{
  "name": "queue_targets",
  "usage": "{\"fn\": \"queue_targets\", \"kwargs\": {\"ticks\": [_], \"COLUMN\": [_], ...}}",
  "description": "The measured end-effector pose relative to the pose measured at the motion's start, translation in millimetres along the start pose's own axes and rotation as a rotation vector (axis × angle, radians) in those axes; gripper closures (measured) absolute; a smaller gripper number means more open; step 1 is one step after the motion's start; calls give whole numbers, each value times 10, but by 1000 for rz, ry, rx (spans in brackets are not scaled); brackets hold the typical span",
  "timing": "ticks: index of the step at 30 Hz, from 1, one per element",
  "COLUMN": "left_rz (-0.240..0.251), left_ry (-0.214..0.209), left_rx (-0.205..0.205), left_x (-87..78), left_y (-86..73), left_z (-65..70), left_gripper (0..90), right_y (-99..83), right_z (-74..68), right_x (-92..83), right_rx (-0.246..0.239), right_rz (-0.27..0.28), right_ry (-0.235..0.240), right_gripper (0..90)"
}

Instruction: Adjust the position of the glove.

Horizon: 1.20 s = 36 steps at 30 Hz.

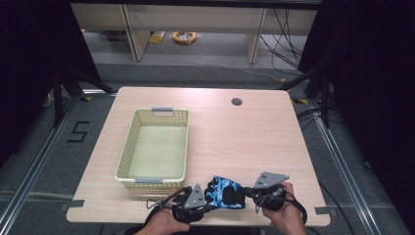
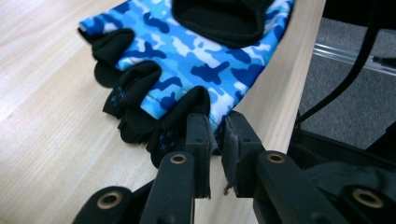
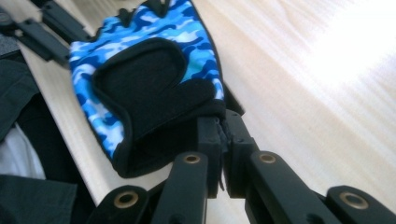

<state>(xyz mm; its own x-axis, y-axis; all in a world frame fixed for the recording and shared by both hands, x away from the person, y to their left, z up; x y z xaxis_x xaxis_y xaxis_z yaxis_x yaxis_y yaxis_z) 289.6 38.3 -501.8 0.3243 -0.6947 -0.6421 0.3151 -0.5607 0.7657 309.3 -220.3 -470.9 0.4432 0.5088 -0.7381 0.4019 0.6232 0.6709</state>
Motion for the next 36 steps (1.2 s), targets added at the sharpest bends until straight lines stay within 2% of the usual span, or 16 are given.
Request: {"fn": "queue_targets", "kwargs": {"ticks": [2, 5, 6, 9, 13, 14, 17, 19, 20, 21, 22, 26, 29, 31, 32, 36], "left_rz": [8, -2, 1, -15, -52, -63, -57, -54, -52, -57, -57, -59, -63, -49, -57, -38], "left_ry": [-1, 1, -3, 5, 8, 17, 13, 20, 23, 23, 18, 31, 21, 24, 28, 18], "left_rx": [-12, 6, -11, -2, 6, 30, 5, 14, 15, 4, 3, 2, -8, -36, -30, -47], "left_x": [-10, -6, 34, 70, 165, 186, 188, 187, 180, 174, 177, 154, 131, 125, 110, 52], "left_y": [22, 34, 28, 15, -54, -81, -81, -91, -91, -93, -97, -112, -123, -133, -132, -130], "left_z": [29, 44, 73, 77, 79, 60, 71, 65, 63, 66, 56, 19, -6, -24, -40, -46], "left_gripper": [810, 812, 813, 807, 795, 794, 794, 792, 787, 784, 783, 772, 751, 742, 728, 639], "right_y": [40, 77, 108, 115, 65, 39, 26, 4, -12, -26, -29, -41, -46, -47, -40, -57], "right_z": [50, 90, 129, 170, 224, 226, 230, 243, 245, 247, 257, 258, 238, 225, 230, 241], "right_x": [11, 42, 69, 106, 208, 265, 297, 365, 381, 405, 392, 400, 411, 420, 399, 277], "right_rx": [-9, -14, -16, -10, 6, 20, 30, 20, 28, 32, 39, 51, 51, 56, 58, 126], "right_rz": [-7, -2, -8, -25, -49, -53, -76, -66, -100, -82, -105, -72, -71, -71, -87, -66], "right_ry": [6, 0, -5, 5, 10, 12, 25, 23, 34, 25, 34, 37, 47, 48, 53, 32], "right_gripper": [879, 879, 879, 879, 879, 877, 869, 854, 829, 812, 801, 781, 764, 737, 720, 599]}}
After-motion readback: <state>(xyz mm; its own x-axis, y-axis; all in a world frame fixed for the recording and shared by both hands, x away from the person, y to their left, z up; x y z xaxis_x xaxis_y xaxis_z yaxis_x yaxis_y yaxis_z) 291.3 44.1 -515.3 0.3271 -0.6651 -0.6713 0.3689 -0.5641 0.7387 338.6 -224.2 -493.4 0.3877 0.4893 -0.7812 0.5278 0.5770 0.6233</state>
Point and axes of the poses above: each handheld gripper's, and its own axes: x roughly forward along the jaws, y roughly out of its top, z roughly to its right, the point moved 1 cm from there along x, roughly forward along the jaws, and after that the axes turned 3 degrees about -x, right-handed, at the moved point
